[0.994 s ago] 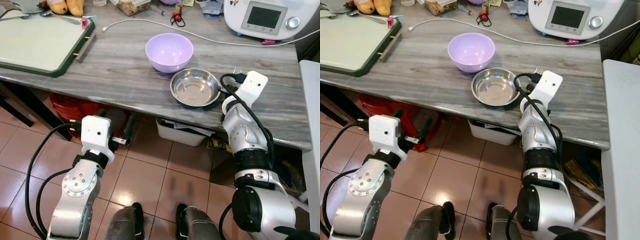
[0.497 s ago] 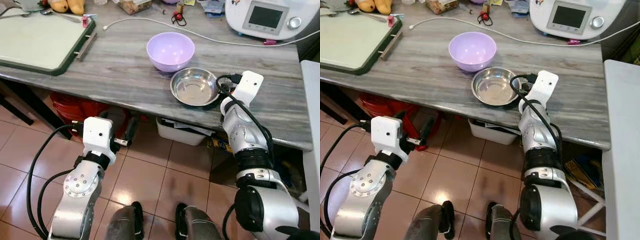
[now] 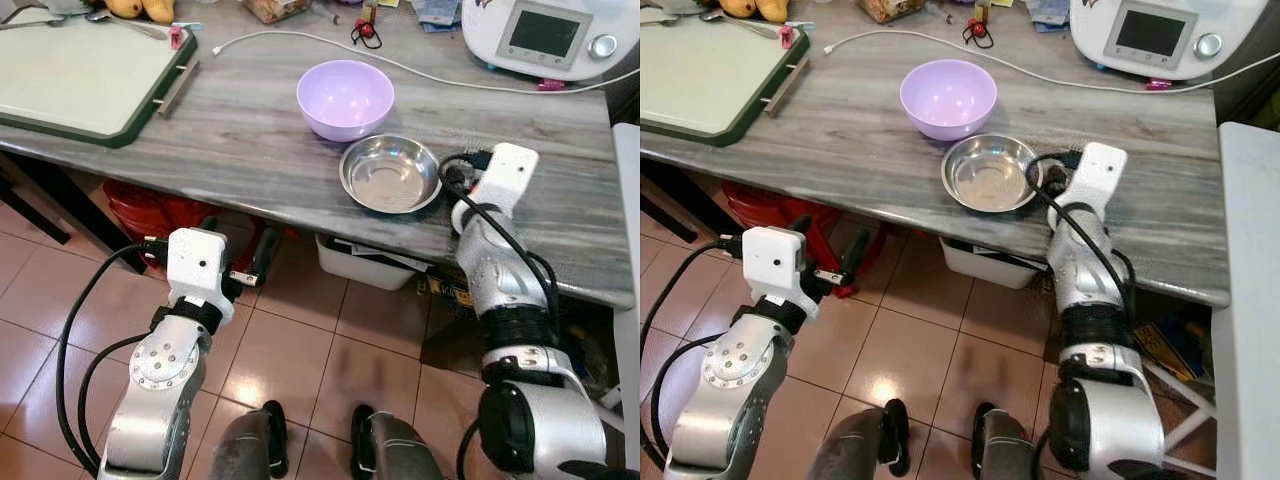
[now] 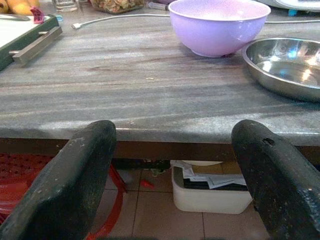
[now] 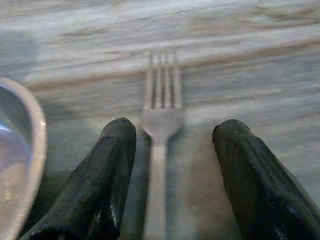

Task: Setting the table

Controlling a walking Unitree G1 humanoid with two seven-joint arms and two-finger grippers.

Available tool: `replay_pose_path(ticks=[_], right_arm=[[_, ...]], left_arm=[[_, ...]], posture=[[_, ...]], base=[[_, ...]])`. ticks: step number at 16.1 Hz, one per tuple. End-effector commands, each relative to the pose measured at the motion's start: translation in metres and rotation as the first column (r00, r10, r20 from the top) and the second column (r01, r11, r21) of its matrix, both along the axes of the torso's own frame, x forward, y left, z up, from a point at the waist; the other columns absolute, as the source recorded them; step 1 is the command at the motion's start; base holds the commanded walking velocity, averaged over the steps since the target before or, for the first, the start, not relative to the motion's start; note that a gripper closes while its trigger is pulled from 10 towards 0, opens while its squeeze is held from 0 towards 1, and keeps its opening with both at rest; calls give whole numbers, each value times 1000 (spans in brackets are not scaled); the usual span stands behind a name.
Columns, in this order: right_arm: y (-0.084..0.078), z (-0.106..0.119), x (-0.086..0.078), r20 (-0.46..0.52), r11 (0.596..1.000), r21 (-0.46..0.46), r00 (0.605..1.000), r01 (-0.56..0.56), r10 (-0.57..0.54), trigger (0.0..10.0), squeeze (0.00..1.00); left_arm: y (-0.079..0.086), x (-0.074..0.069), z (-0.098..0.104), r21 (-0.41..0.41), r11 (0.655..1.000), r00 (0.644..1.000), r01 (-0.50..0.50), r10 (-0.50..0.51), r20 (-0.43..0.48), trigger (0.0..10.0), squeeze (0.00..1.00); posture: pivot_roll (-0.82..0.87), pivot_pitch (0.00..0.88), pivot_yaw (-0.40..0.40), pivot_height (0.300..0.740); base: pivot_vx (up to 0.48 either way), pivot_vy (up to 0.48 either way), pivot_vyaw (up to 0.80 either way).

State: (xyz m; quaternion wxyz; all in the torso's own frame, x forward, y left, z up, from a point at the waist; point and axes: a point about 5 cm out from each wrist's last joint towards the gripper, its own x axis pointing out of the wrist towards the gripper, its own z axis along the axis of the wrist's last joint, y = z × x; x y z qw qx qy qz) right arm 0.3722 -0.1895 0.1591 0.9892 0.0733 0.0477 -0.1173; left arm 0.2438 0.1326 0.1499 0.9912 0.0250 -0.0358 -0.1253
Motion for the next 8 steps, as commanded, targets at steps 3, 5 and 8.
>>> replay_pose_path(ticks=[3, 5, 8], right_arm=[[-6, 13, -4, 88, 997, -82, 996, 17, -10, 10000, 0], [-11, 17, -6, 107, 994, -103, 994, 43, -31, 10000, 0], [-18, 17, -7, 87, 984, -164, 995, 62, -48, 10000, 0]], left_arm=[[0, -1, -1, 1, 1000, 1000, -6, 6, 0, 10000, 0], [0, -1, -1, -1, 1000, 1000, -7, 7, 1, 10000, 0], [0, -1, -1, -2, 1000, 1000, -6, 6, 1, 10000, 0]], posture=[[47, 223, 16, 740], [46, 223, 15, 740], [45, 224, 15, 740]], base=[[0, 0, 0], [0, 0, 0], [0, 0, 0]])
